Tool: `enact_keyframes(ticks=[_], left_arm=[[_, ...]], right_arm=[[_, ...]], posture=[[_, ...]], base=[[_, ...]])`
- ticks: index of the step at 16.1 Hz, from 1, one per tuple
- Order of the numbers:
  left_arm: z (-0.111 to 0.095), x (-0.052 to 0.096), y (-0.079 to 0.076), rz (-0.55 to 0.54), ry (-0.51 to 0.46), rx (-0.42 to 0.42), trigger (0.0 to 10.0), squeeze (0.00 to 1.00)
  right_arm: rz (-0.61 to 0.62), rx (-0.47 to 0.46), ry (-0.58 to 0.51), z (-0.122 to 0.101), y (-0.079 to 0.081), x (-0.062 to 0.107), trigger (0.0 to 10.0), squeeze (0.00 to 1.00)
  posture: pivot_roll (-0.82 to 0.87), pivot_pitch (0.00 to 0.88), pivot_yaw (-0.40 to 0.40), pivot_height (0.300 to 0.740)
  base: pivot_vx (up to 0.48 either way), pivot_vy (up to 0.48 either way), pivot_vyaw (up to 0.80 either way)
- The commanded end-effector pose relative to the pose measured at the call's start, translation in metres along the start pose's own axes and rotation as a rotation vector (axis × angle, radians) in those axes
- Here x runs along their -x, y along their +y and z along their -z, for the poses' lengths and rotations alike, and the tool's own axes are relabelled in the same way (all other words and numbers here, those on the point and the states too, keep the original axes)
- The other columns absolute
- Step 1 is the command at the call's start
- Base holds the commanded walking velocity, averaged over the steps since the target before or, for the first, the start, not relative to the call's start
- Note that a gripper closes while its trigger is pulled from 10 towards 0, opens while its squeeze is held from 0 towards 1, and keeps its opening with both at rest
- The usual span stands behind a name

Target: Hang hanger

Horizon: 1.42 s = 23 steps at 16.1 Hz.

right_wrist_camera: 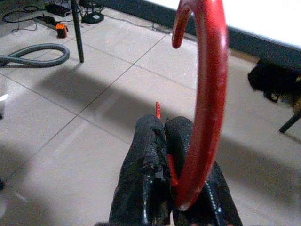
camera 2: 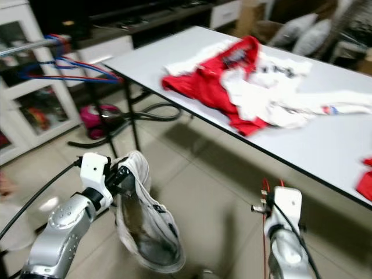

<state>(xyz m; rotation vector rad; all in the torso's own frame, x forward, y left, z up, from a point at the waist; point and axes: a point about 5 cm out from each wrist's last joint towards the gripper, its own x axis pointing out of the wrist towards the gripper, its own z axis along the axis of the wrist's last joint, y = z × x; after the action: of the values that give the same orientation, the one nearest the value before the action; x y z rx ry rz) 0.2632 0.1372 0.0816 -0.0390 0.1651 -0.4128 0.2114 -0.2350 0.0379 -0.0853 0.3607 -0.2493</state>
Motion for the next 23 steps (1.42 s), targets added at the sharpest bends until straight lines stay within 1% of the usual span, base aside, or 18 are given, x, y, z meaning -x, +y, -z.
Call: enact_keyframes(ticks=[1, 3, 4, 5, 7, 8, 10, 11, 13, 14, 15, 16, 17, 18, 19, 20, 21, 23], left_arm=[[-0.01, -0.001, -0.003, 0.014, -0.033, -0.027, 10.0, 0.0], [-0.006, 0.004, -0.004, 0.021, -0.019, -0.022, 10.0, 0.0], [0.001, 0.009, -0.004, 0.034, 0.004, -0.022, 10.0, 0.0], [0.004, 0.011, -0.006, 0.057, 0.023, -0.045, 10.0, 0.0], [-0.001, 0.013, -0.01, 0.078, 0.021, -0.063, 10.0, 0.0], [-0.001, 0.017, -0.011, 0.083, 0.021, -0.063, 10.0, 0.0], [0.003, 0.026, -0.011, 0.087, 0.042, -0.063, 10.0, 0.0], [0.004, 0.027, -0.01, 0.084, 0.045, -0.058, 10.0, 0.0], [0.0, 0.023, -0.013, 0.061, 0.023, -0.012, 10.0, 0.0], [-0.002, 0.019, -0.017, 0.062, 0.017, 0.006, 10.0, 0.0], [0.001, 0.016, -0.02, 0.073, 0.038, 0.025, 10.0, 0.0], [0.005, 0.015, -0.019, 0.066, 0.066, 0.022, 10.0, 0.0], [0.009, 0.013, -0.015, 0.035, 0.101, 0.029, 10.0, 0.0], [0.01, 0.01, -0.011, 0.014, 0.111, 0.042, 10.0, 0.0], [0.008, 0.006, -0.008, 0.007, 0.101, 0.011, 10.0, 0.0], [0.006, 0.004, -0.008, 0.005, 0.09, 0.005, 10.0, 0.0], [0.004, 0.002, -0.007, -0.004, 0.076, 0.019, 10.0, 0.0], [-0.001, -0.003, -0.01, -0.012, 0.061, 0.023, 10.0, 0.0]], right_arm=[[-0.024, 0.008, 0.008, 0.002, 0.005, 0.0, 10.0, 0.0], [-0.025, 0.018, 0.017, 0.006, 0.004, 0.0, 10.0, 0.0], [-0.021, 0.023, 0.026, 0.008, 0.004, 0.003, 10.0, 0.0], [-0.036, 0.017, 0.052, 0.011, 0.003, 0.006, 10.0, 0.0], [-0.079, 0.03, 0.098, 0.02, 0.006, 0.006, 10.0, 0.0], [-0.097, 0.02, 0.134, 0.029, 0.009, 0.005, 10.0, 0.0], [-0.095, 0.019, 0.219, 0.053, 0.011, 0.003, 10.0, 0.0], [-0.092, 0.013, 0.238, 0.059, 0.011, 0.002, 10.0, 0.0], [-0.115, -0.037, 0.325, 0.082, 0.015, 0.001, 10.0, 0.0], [-0.128, -0.075, 0.367, 0.093, 0.017, 0.0, 10.0, 0.0], [-0.128, -0.082, 0.415, 0.105, 0.017, 0.002, 10.0, 0.0], [-0.128, -0.077, 0.429, 0.108, 0.016, 0.003, 10.0, 0.0], [-0.119, -0.09, 0.442, 0.113, 0.017, 0.003, 10.0, 0.0], [-0.111, -0.11, 0.439, 0.114, 0.019, 0.002, 10.0, 0.0], [-0.11, -0.127, 0.425, 0.113, 0.021, 0.001, 10.0, 0.0], [-0.114, -0.13, 0.415, 0.112, 0.022, 0.0, 10.0, 0.0], [-0.121, -0.131, 0.4, 0.11, 0.024, -0.002, 10.0, 0.0], [-0.134, -0.129, 0.36, 0.104, 0.024, -0.008, 10.0, 0.0]], posture=[[0.08, 0.0, 0.029, 0.74], [0.06, 0.0, 0.037, 0.74], [0.04, 0.0, 0.037, 0.74], [0.06, 0.0, 0.026, 0.74], [0.08, 0.003, 0.014, 0.74], [0.09, 0.017, 0.013, 0.74], [0.08, 0.037, 0.006, 0.74], [0.08, 0.039, 0.003, 0.74], [0.08, 0.051, -0.009, 0.74], [0.09, 0.043, -0.012, 0.74], [0.09, 0.033, -0.009, 0.74], [0.09, 0.02, -0.004, 0.74], [0.09, 0.012, 0.002, 0.74], [0.09, 0.0, 0.008, 0.74], [0.09, 0.0, 0.012, 0.74], [0.09, 0.0, 0.015, 0.74], [0.08, 0.0, 0.02, 0.74], [0.08, 0.0, 0.019, 0.74]], base=[[0.0, 0.0, -0.8], [0.0, 0.0, -0.8], [0.0, 0.0, -0.8], [0.0, 0.0, -0.8], [0.0, 0.0, -0.8], [0.0, 0.0, -0.8], [0.0, 0.0, -0.8], [0.0, 0.0, -0.8], [0.0, 0.0, -0.8], [0.0, 0.0, -0.8], [0.0, 0.0, -0.8], [0.0, 0.0, -0.8], [0.0, 0.0, -0.8], [0.0, 0.0, -0.8], [0.0, 0.0, -0.8], [0.0, 0.0, -0.8], [0.0, 0.0, -0.8], [0.0, -0.141, 0.0]])
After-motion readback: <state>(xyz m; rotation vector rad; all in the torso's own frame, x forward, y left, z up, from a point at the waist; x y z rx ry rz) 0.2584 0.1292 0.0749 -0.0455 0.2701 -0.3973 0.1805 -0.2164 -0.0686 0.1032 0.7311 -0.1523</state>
